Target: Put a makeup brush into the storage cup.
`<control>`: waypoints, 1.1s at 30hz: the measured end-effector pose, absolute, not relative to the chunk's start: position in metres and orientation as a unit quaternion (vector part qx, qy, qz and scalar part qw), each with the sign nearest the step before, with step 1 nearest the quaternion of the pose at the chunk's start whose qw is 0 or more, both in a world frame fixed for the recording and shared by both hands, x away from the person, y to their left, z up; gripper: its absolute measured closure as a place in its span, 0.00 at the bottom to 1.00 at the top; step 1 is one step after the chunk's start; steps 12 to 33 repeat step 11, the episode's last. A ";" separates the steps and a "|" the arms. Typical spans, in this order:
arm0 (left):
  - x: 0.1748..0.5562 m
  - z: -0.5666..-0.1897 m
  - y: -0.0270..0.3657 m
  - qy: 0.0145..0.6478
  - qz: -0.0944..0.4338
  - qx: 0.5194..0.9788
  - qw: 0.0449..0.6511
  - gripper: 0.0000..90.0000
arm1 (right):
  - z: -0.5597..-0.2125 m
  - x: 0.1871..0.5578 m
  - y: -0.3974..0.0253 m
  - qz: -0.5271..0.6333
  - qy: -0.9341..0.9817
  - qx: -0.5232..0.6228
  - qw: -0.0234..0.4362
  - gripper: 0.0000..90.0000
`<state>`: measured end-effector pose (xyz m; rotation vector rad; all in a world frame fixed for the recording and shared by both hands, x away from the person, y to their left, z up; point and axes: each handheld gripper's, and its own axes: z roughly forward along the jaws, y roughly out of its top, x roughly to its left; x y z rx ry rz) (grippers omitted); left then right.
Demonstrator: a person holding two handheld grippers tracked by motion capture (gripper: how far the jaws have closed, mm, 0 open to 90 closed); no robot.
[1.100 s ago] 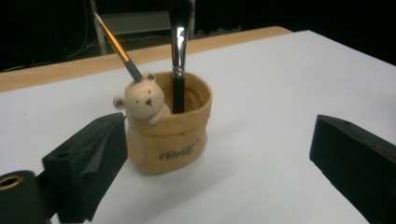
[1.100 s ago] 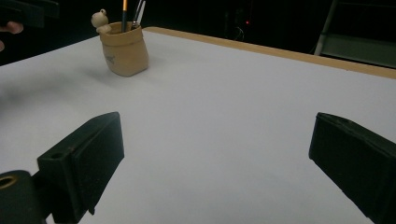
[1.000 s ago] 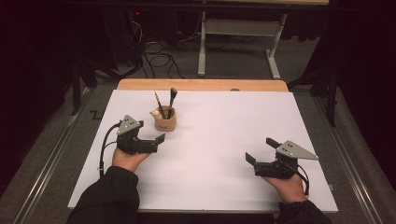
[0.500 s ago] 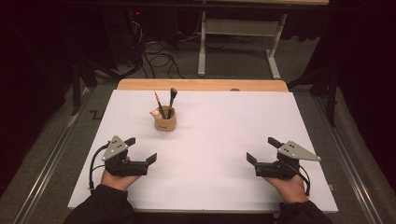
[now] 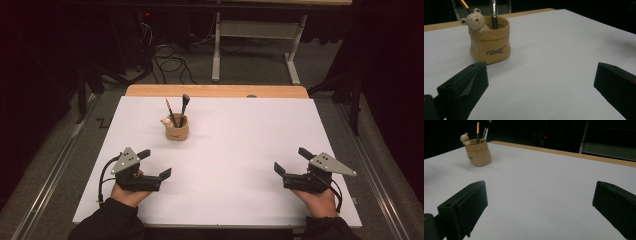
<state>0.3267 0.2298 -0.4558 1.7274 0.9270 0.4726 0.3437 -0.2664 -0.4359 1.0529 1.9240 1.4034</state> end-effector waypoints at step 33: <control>0.325 -0.455 0.227 0.388 0.208 0.729 0.524 0.00 | -0.434 0.342 -0.267 0.522 0.709 0.386 0.274 0.01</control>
